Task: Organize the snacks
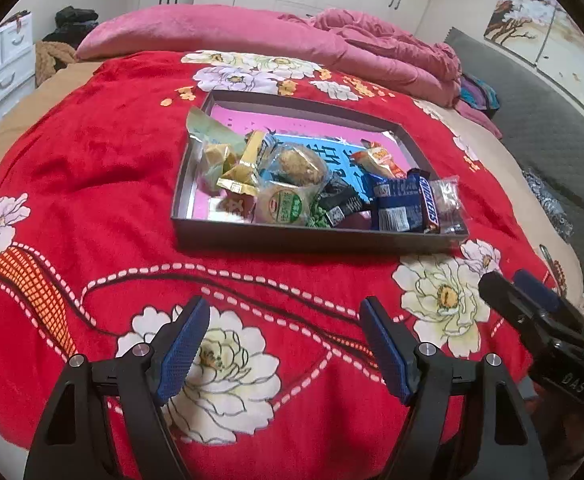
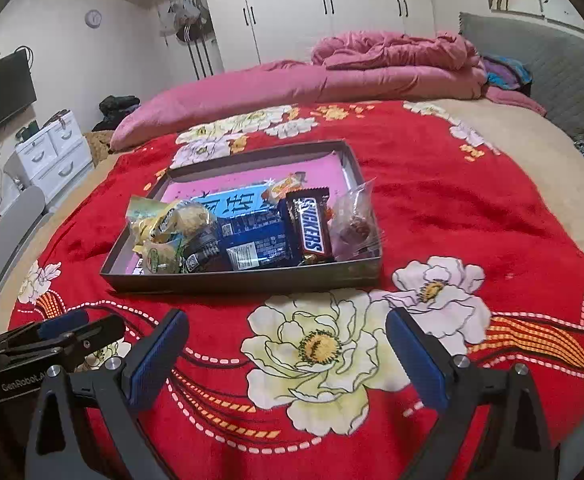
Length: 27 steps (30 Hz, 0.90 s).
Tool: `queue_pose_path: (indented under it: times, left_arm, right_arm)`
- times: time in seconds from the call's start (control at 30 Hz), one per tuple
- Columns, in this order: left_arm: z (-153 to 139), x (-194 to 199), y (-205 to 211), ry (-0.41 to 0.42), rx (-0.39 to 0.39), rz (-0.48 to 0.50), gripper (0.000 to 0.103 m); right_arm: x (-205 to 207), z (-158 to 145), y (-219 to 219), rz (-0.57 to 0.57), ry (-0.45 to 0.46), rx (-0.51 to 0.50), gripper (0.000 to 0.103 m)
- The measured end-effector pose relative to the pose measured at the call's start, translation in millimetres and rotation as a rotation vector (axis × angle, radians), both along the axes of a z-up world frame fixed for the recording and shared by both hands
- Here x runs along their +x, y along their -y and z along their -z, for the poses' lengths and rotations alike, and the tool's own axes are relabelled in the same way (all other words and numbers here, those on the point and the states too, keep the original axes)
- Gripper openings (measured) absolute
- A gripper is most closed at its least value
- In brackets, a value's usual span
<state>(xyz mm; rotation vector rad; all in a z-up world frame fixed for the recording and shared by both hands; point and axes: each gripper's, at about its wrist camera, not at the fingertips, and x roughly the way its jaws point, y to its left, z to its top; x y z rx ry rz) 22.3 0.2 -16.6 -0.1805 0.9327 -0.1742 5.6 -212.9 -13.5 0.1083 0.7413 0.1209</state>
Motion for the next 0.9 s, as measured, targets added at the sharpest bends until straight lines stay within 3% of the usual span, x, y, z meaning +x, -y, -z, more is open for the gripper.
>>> queue_pose_path:
  times: [0.33, 0.9]
  left_arm:
    - [-0.6, -9.8, 7.4, 0.005, 0.038, 0.024, 0.079]
    - [1.6, -6.4, 5.2, 0.004, 0.027, 0.013, 0.079]
  right_arm:
    - [-8.6, -4.5, -12.7, -0.037, 0.013, -0.058, 0.101]
    - [-4.4, 2.0, -11.0, -0.027, -0.015, -0.068, 0.101]
